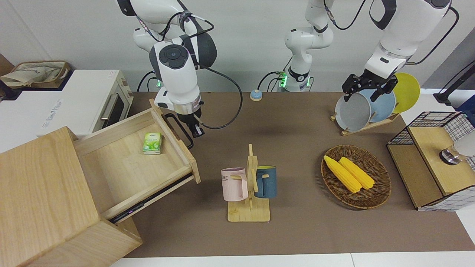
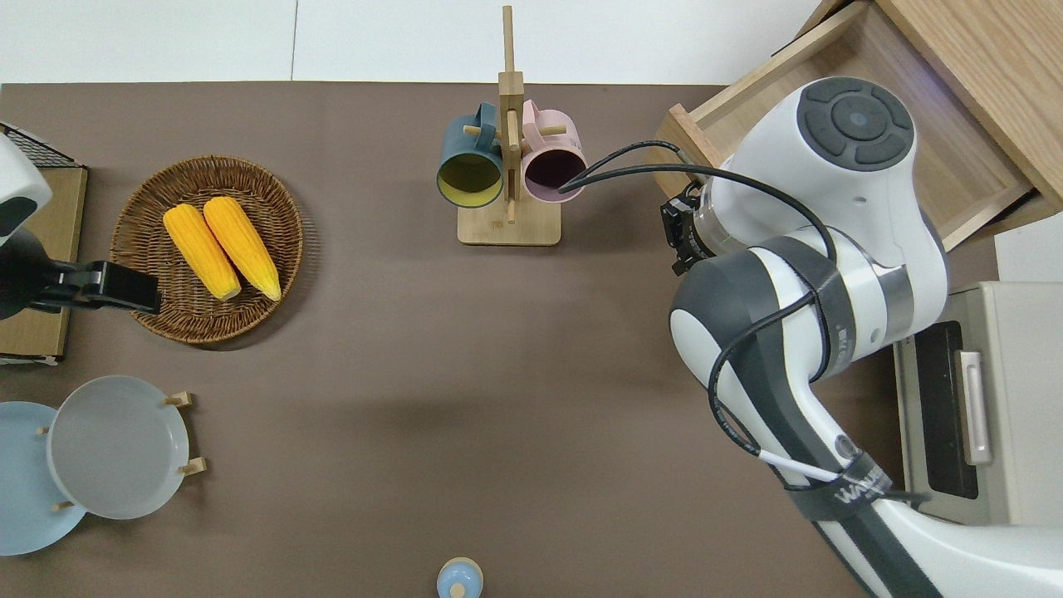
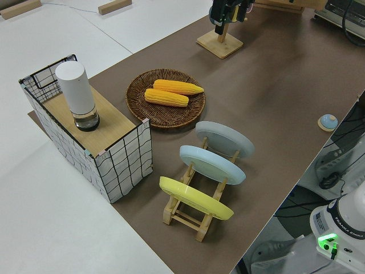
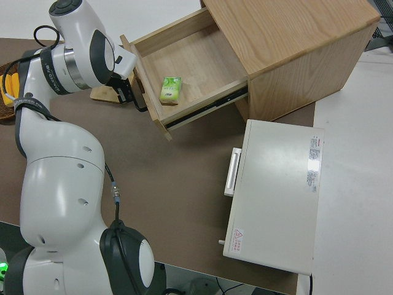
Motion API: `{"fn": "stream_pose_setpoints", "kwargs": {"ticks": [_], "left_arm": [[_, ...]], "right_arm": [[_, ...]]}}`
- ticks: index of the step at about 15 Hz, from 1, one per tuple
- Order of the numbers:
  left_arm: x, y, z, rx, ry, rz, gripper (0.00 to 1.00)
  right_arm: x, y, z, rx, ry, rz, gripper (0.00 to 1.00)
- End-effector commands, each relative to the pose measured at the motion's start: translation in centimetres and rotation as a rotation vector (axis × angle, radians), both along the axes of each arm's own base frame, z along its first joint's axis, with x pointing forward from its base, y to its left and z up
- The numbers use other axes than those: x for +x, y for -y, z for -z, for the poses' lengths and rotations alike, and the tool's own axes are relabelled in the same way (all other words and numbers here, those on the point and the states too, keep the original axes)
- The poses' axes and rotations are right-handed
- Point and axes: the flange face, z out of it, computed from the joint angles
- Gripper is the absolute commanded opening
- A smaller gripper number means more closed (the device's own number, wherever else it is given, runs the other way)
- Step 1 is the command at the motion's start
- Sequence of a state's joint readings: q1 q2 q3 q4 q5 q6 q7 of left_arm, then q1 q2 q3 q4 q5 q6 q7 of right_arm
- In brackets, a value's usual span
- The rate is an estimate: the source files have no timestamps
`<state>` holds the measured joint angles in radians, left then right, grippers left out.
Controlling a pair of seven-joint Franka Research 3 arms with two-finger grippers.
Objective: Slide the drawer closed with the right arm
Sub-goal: 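Push the drawer front with the right gripper away from the robot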
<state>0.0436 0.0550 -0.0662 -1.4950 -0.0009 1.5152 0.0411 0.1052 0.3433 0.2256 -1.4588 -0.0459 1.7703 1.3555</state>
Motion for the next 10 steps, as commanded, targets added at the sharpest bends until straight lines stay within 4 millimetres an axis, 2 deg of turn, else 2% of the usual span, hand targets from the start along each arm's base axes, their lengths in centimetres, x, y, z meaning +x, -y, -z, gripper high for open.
{"fn": "stream_pose_setpoints", "kwargs": {"ticks": [1,8,10], "left_arm": [[-0.3,0.2,-0.6,0.019,-0.003,-0.005,0.99],[-0.3,0.2,-0.5,0.019,-0.005,-0.005,0.99],[-0.3,0.2,-0.5,0.019,-0.005,-0.005,0.99]], "right_arm": [[2.2,2.6,-0.6,0.012,0.031,-0.026,0.0],[4.1,7.1,-0.4,0.02,0.04,-0.067,0.0],[4.5,8.9,0.0,0.017,0.035,-0.072,0.0]]}}
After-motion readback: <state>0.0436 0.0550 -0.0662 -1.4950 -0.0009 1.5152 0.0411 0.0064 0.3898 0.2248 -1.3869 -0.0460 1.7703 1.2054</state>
